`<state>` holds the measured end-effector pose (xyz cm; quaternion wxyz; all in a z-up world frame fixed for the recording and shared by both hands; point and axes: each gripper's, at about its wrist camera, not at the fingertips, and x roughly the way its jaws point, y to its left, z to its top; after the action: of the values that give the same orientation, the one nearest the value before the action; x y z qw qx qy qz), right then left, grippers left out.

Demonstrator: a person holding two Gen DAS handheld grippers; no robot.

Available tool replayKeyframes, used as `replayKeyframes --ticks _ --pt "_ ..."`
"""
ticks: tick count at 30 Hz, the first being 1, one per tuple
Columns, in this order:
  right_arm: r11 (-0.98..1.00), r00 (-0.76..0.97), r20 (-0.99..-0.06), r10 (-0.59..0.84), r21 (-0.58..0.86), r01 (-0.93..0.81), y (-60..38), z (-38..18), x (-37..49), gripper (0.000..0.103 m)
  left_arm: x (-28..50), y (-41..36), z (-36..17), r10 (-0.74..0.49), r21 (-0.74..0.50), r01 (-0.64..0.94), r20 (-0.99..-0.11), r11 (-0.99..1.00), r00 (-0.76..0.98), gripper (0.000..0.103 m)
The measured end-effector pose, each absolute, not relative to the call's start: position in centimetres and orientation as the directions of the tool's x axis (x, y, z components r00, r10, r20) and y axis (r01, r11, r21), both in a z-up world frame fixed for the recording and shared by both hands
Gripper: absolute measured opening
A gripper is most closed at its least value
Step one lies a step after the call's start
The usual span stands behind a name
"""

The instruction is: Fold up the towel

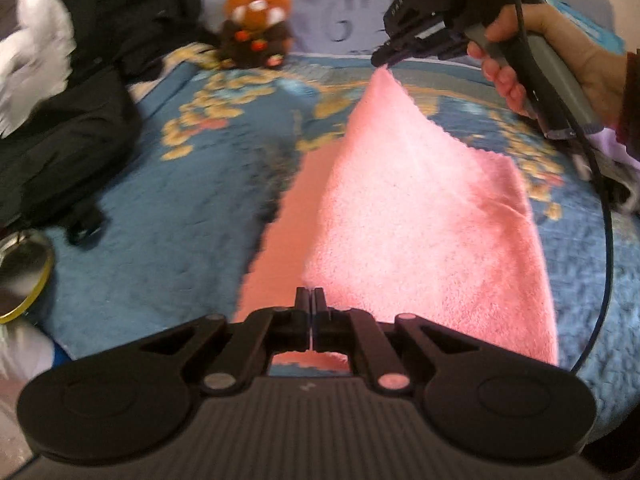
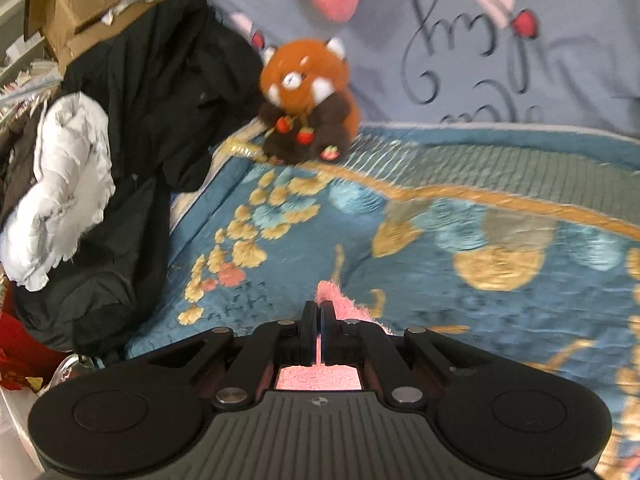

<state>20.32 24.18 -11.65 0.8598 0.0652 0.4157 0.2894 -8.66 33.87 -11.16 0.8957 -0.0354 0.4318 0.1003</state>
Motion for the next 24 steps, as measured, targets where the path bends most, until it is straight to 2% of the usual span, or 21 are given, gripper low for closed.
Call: replayKeyframes --ticks 11,24 --pt "0.848 0.430 -0.755 0.495 0.313 -0.427 30.8 -16.0 22.6 0.002 -7.4 37.3 -15.0 0.204 0.041 -0.304 -0.824 0.952 0.528 0.001" --pt "0.866 0.406 -0.804 0.435 0.251 -0.431 33.4 -19.1 22.8 0.002 -6.2 38.6 -18.5 0.165 0.010 -0.309 -0.860 0.951 0.482 0.001"
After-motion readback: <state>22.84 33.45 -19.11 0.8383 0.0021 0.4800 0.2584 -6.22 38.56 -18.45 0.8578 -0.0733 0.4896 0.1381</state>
